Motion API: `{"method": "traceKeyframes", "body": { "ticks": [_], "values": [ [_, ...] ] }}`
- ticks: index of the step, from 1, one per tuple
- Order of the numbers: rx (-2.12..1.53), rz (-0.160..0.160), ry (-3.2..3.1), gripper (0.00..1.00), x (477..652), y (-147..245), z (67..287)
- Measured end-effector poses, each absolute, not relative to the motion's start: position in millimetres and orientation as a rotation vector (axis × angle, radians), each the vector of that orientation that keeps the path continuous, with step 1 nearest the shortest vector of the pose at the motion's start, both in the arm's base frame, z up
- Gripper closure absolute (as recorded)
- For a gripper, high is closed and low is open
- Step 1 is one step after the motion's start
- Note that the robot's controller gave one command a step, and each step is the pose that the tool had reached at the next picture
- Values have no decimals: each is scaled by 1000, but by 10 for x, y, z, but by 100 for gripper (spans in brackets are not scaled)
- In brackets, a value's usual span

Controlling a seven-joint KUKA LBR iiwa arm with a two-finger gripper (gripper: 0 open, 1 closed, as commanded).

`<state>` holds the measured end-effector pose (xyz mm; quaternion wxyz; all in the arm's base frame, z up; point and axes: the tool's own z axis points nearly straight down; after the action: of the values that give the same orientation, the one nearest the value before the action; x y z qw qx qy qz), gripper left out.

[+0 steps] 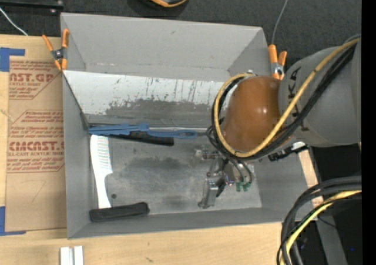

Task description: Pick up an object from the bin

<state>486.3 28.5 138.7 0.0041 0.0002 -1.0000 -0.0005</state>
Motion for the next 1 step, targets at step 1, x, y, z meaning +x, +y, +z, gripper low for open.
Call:
{"method": "traceKeyframes", "body": {
  "ticks": [1],
  "values": [
    [0, -2, -3141, 0, 4883, 283, 1429]
  ]
}}
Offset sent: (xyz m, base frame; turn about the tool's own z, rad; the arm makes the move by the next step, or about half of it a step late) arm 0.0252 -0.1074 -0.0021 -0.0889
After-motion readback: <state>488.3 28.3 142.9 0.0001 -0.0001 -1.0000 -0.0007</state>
